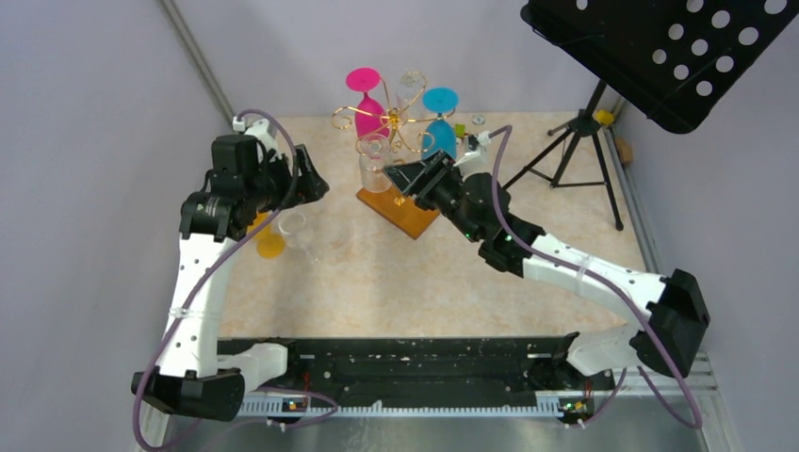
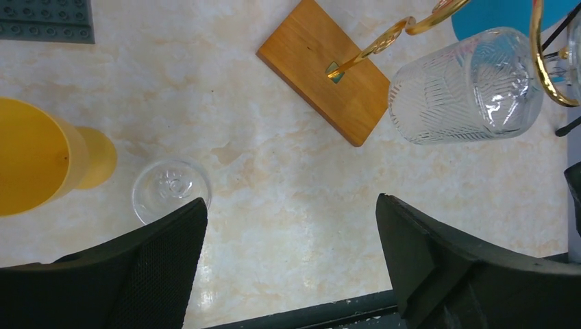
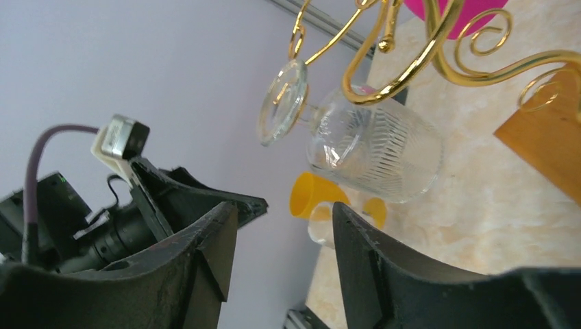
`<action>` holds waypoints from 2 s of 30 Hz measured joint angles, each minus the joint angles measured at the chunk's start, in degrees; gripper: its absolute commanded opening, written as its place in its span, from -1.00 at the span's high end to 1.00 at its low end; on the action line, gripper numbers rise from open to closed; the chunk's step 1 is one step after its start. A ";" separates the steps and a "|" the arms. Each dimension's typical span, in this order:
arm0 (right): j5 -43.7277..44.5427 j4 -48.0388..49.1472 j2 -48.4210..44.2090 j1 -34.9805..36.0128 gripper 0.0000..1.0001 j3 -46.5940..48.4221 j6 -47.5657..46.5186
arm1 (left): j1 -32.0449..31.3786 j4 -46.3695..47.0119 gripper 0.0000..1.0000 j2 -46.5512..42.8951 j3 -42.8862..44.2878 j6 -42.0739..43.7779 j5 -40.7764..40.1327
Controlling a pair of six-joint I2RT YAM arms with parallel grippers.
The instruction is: Take the wine glass off the wine glass rack
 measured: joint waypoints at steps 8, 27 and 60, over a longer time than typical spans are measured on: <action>9.64 1.57 4.74 4.44 0.21 5.81 8.04 | 0.00 4.66 -0.91 -5.84 -3.80 -2.64 2.78; 20.00 -2.62 9.01 5.51 0.22 10.80 14.36 | 0.00 12.24 -0.92 -11.78 -9.64 -5.77 4.24; 25.57 -2.14 13.84 5.51 0.83 14.69 12.13 | -0.02 12.44 -0.91 -13.79 -11.37 -4.68 3.78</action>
